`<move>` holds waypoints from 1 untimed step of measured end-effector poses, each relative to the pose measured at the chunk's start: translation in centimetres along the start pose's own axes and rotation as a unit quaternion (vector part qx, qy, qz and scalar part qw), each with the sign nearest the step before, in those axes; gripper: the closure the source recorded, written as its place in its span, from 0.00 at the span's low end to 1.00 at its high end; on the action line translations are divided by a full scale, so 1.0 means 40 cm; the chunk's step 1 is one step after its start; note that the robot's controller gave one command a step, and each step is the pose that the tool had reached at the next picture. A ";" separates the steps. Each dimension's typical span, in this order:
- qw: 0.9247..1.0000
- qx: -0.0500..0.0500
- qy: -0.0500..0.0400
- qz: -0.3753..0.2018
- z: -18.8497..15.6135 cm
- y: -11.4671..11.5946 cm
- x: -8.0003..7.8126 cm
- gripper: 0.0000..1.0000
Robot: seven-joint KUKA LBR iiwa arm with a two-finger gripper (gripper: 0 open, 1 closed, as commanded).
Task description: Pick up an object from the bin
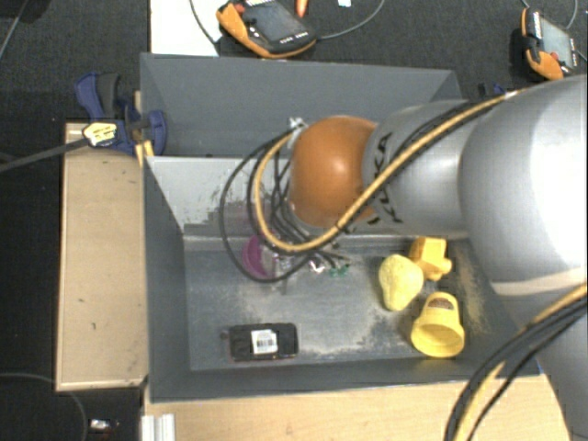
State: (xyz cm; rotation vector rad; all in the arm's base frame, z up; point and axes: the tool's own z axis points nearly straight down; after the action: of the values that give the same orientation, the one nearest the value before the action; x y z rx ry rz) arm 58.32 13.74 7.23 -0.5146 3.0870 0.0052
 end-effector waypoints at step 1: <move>1.000 0.000 -0.002 0.002 -0.082 0.004 0.014 1.00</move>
Offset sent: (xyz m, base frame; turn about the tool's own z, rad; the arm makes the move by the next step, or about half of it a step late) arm -0.0031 0.0202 0.0464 -0.0307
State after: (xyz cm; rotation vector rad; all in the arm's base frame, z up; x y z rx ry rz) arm 57.69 13.69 10.52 -0.5084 3.0839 0.0068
